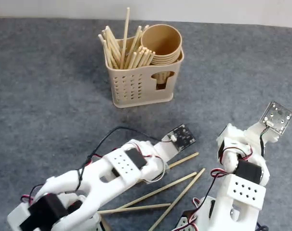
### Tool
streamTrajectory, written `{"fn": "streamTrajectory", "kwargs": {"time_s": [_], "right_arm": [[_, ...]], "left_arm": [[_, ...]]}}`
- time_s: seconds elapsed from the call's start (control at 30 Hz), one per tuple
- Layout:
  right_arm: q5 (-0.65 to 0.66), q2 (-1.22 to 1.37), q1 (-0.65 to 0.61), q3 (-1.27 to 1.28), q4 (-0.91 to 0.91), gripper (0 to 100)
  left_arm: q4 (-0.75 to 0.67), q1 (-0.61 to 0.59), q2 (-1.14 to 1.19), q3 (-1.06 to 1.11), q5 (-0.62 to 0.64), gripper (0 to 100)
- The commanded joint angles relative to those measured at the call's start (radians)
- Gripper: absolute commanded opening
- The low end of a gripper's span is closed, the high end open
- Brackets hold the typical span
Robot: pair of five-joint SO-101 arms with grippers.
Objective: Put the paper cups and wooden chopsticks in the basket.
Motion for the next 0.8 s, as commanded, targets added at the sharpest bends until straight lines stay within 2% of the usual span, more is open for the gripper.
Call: {"fn": "streamTrajectory", "kwargs": {"time_s": [0.0,0.23,0.53,0.77], "right_arm": [[0.012,-0.022,-0.007,-0.008,-0.021,0.9],[0.012,-0.022,-0.007,-0.008,-0.021,0.9],[0.012,-0.022,-0.007,-0.008,-0.021,0.9],[0.012,-0.022,-0.007,-0.008,-0.021,0.9]], "left_arm": [[-0.015,0.022,0.018,-0.062,-0.009,17],[-0.008,0.022,0.09,-0.116,-0.02,11],[0.144,0.022,0.208,-0.262,-0.049,11],[0.189,0.024,0.094,-0.26,-0.012,11]]}}
